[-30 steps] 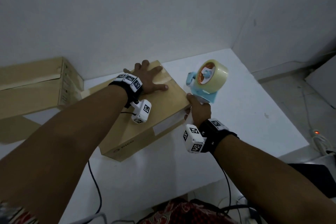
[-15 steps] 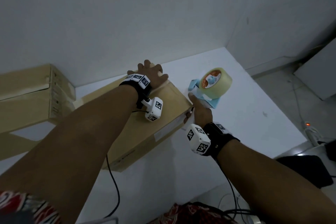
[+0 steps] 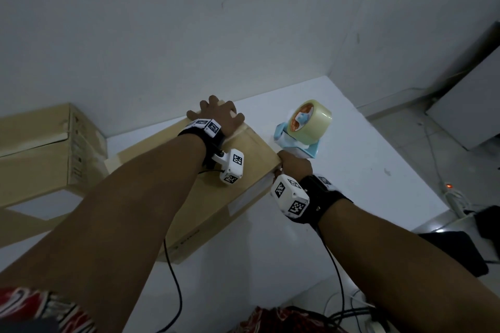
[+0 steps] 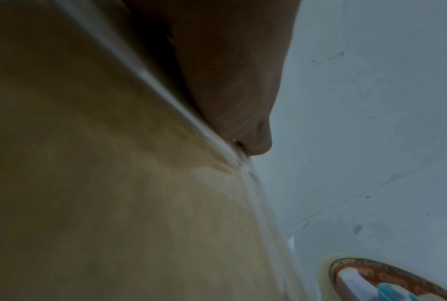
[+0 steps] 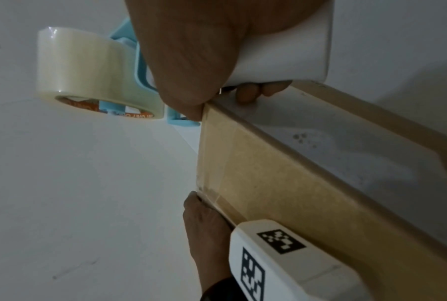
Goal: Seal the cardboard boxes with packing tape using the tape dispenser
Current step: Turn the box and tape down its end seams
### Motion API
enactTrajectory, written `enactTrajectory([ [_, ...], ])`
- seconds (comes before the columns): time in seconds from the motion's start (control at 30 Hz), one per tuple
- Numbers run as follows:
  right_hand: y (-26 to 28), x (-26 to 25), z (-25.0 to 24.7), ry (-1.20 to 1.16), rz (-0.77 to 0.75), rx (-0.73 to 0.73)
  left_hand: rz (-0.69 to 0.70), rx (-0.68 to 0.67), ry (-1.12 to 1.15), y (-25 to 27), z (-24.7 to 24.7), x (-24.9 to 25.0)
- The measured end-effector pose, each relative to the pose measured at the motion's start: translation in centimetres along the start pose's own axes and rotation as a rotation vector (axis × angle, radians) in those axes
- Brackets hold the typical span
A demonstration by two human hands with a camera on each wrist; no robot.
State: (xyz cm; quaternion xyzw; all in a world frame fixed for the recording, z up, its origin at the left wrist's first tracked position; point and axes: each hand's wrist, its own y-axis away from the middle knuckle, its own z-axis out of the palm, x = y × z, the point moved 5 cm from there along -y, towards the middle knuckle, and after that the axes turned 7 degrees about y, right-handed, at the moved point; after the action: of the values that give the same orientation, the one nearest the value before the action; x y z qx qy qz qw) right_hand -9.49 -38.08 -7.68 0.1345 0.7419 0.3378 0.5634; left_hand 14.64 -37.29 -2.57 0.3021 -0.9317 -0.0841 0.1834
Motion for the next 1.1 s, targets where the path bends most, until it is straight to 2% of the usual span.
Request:
enactTrajectory([
  [0.13, 0.5, -0.1, -0.1, -0.036, -0.044, 0.04, 0.08, -0.022, 0.105, 0.9, -1.2, -1.8],
  [0.3, 0.0, -2.4, 0.0, 0.038, -0.12, 0.056, -0.042, -0.167, 0.112, 4.3, -4.4, -10.1],
  [0.4, -0.7, -4.4, 0.8, 0.126, -0.163, 0.087, -0.109, -0.239, 0.078, 7.3, -4.3, -14.4],
  [0.5, -1.0, -6.1, 2.0, 0.177, -0.156, 0.061, -0.109, -0.297, 0.077, 9.9, -3.4, -16.3],
  [0.63, -1.7, -7.5, 2.8, 0.23, -0.117, 0.079, -0.123, -0.258, 0.143, 11.7, -2.6, -16.6],
  [0.8, -2.2, -8.3, 3.7, 0.251, -0.151, 0.101, -0.154, -0.173, 0.225, 13.6, -1.4, -15.7],
  [1.0, -0.8, -8.3, 3.9, 0.298, -0.282, 0.068, -0.174, -0.103, 0.282, 14.5, -1.2, -13.6],
  [1.1, -3.4, -6.5, 2.8, 0.329, -0.346, 0.11, -0.157, -0.086, 0.287, 14.1, -1.4, -12.3],
])
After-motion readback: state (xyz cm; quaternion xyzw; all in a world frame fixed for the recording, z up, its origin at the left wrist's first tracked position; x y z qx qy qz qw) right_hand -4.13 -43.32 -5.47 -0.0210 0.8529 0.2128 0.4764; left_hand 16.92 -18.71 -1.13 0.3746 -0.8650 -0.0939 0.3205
